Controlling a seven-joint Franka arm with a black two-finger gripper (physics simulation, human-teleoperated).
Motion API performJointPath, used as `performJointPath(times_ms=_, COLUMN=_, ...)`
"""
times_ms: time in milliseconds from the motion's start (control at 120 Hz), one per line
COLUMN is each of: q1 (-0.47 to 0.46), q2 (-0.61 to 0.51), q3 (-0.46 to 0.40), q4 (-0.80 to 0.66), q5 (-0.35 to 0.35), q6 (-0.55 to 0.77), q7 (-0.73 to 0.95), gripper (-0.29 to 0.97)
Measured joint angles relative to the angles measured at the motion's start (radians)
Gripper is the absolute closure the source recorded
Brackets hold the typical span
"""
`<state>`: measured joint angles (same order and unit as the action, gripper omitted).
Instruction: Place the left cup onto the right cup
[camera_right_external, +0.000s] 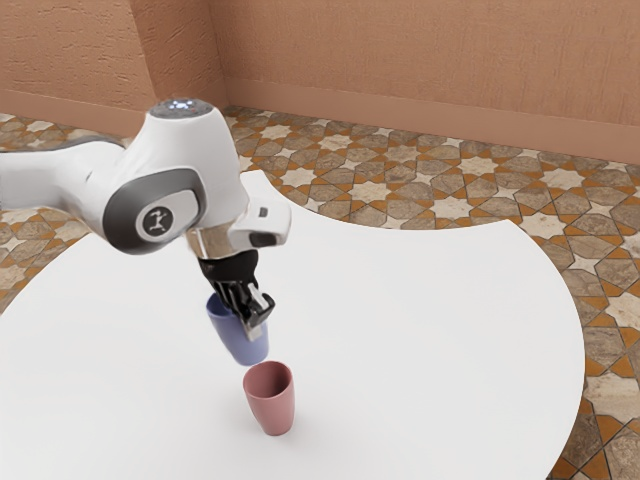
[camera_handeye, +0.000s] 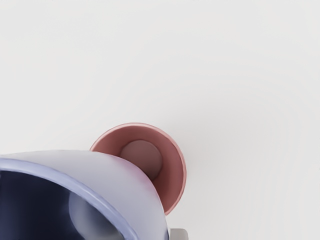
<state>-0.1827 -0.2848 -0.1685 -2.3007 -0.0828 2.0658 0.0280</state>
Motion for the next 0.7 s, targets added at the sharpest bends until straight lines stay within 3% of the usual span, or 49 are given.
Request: performJointPath(times_ms=700, q1=-0.03, q2=0.05, q3=-0.019, q4=-0.036, q5=0.008, q6=0.081, q7=-0.034, gripper=0.78)
